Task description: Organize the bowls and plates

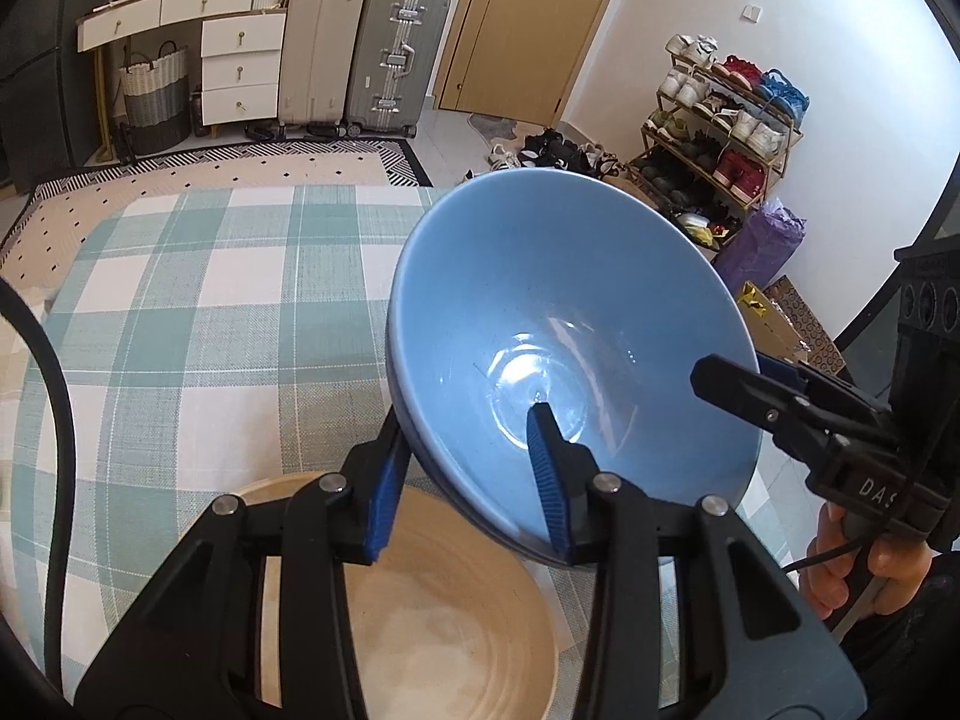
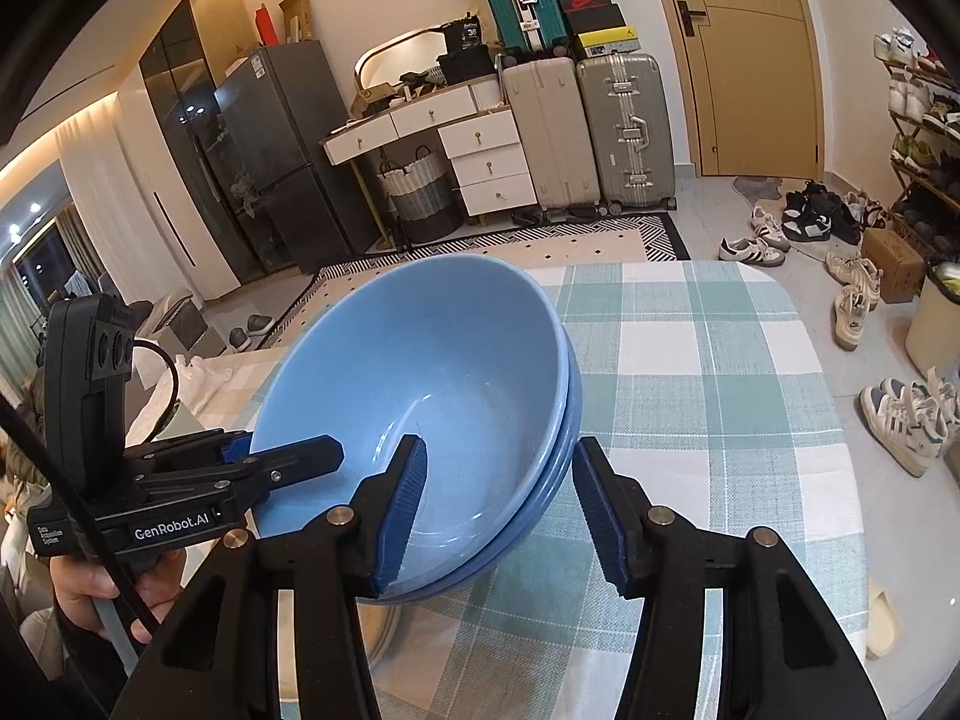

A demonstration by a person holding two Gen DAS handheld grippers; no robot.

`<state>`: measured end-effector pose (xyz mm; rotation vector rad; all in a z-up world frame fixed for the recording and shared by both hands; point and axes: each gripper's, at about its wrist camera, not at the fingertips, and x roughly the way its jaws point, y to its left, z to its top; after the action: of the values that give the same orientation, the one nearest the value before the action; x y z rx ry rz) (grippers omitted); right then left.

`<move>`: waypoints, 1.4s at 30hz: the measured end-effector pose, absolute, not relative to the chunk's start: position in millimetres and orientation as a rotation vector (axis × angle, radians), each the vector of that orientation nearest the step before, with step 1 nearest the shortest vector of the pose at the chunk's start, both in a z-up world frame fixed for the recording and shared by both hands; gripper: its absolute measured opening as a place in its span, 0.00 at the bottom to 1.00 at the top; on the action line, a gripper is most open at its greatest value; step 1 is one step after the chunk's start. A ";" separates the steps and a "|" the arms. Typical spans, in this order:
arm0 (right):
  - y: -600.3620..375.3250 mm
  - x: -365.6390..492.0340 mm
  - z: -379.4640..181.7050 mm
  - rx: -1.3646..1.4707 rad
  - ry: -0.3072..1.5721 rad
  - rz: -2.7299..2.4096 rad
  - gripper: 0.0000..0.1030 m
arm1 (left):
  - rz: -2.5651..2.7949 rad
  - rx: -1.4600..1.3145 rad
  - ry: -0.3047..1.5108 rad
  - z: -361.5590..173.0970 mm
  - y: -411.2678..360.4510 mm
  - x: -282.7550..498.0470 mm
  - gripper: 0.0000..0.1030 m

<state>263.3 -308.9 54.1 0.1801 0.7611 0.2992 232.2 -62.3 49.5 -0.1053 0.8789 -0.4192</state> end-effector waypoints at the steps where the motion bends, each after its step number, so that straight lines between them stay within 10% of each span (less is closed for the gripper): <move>1: -307.7 261.5 56.0 0.178 0.758 0.302 0.51 | -0.416 -0.105 0.871 53.2 -60.5 227.8 0.35; 42: -196.8 213.1 54.3 0.110 0.771 0.501 0.51 | -0.220 -0.128 0.791 93.0 62.1 77.7 0.35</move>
<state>213.1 -196.8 54.3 0.1104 0.7715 0.5007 77.7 62.1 93.0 -0.1275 0.7910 -0.2201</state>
